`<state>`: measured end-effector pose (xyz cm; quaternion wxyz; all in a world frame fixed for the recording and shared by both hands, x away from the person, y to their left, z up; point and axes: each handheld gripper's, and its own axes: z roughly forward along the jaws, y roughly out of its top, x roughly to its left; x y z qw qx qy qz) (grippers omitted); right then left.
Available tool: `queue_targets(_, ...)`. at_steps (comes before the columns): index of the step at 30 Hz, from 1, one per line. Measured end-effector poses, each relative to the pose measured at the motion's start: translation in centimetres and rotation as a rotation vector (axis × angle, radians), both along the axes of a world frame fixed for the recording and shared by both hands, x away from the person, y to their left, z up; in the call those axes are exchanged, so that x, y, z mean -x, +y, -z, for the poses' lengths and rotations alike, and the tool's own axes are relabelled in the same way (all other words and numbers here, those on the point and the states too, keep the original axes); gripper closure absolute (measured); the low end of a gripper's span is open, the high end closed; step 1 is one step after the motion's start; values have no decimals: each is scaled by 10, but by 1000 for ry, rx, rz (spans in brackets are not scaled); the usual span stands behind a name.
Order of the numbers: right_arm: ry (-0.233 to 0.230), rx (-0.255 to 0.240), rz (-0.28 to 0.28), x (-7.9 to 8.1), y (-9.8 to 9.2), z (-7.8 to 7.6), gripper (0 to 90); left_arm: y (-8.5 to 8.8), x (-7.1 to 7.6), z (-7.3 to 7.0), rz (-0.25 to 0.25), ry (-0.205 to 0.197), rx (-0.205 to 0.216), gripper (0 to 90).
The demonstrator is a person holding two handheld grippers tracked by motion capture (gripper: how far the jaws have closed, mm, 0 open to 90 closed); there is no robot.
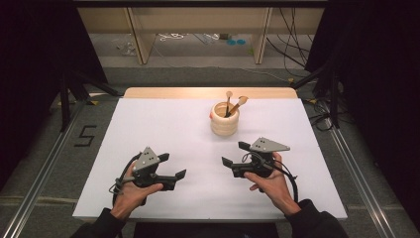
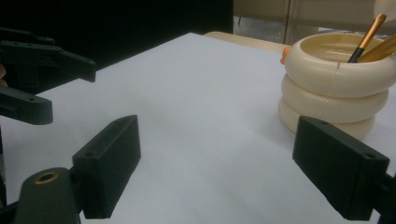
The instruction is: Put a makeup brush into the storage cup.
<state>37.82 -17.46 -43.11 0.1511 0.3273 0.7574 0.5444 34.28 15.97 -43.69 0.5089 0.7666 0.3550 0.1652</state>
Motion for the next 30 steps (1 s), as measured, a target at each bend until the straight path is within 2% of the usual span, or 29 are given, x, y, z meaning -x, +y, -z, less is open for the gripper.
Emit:
queue_targets(1, 5, 13, -4, 1, -1, 0, 160, 0, 0, 0, 0, 0, 0, 165)
queue_targets(7, 8, 10, -12, 7, 0, 2, 160, 0, 0, 0, 4, 0, 4, 165)
queue_targets(9, 7, 31, -12, 9, 0, 2, 160, 0, 0, 0, 2, 0, 2, 165)
queue_targets(13, -1, 20, -11, 12, 1, 3, 160, 0, 0, 1, 4, -1, 6, 165)
queue_targets(15, 4, 39, -6, 13, -1, 3, 160, 0, 0, 1, 4, -1, 5, 165)
queue_targets(19, 9, 29, -16, 15, -1, 4, 160, 0, 0, 1, 4, 0, 3, 165)
queue_targets(24, 5, 29, -3, 15, -2, 5, 160, 0, 0, 1, 6, 0, 2, 165)
queue_targets(25, 16, 42, -3, 15, -3, 5, 160, 0, 0, 1, 5, -1, 2, 165)
queue_targets(27, 10, 28, 1, 14, -3, 6, 160, 0, 0, 1, 5, 0, 3, 165)
queue_targets(30, 12, 32, 5, 13, -3, 6, 160, 0, 0, 1, 5, -1, 3, 165)
